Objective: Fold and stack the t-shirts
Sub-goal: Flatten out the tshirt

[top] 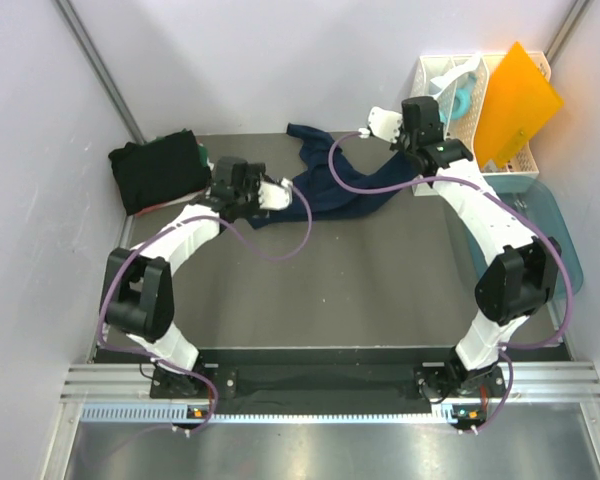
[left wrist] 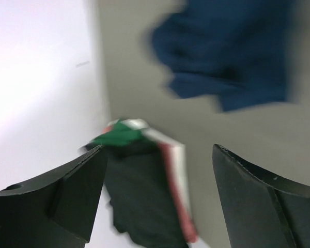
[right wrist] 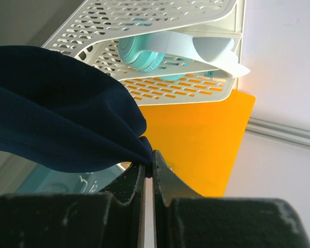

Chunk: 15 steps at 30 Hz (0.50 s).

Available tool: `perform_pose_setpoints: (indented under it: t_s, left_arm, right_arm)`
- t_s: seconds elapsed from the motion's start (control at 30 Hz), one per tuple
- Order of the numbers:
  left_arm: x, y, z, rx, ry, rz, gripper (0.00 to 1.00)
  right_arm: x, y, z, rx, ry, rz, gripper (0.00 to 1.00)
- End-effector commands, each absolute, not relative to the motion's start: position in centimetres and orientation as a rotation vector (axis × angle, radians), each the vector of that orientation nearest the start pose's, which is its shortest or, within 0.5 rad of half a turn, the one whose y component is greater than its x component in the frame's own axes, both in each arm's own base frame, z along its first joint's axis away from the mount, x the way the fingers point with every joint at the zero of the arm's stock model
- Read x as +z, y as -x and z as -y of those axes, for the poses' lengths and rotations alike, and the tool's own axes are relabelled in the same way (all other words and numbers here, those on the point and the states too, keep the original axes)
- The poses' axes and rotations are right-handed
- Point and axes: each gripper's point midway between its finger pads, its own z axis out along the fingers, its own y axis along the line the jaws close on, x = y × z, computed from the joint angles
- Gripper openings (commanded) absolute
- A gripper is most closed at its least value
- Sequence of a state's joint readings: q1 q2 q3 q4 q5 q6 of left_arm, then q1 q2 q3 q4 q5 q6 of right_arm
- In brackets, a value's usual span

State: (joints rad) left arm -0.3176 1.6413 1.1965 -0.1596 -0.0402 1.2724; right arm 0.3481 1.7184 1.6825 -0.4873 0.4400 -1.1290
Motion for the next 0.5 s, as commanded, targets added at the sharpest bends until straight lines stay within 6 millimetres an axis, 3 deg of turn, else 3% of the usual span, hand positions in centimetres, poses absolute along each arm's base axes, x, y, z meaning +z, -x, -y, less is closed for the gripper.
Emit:
perform_pose_setpoints:
  t_s: [0.0, 0.27, 0.47]
  left_arm:
    - [11.0, -43.3, 11.8, 0.398, -1.903, -1.471, 0.86]
    - [9.7, -45.0, 13.5, 0.336, -2.064, -1.28, 0.84]
    - [7.9, -45.5, 13.1, 0.288, -2.193, -1.259, 0.81]
  right_arm:
    - [32.3, -49.0, -7.1, -0.909, 1.186, -1.739, 0.01]
    - [32.5, -49.0, -7.1, -0.919, 1.186, -1.738, 0.01]
    - [32.5, -48.9, -7.1, -0.918, 1.179, -1.74, 0.01]
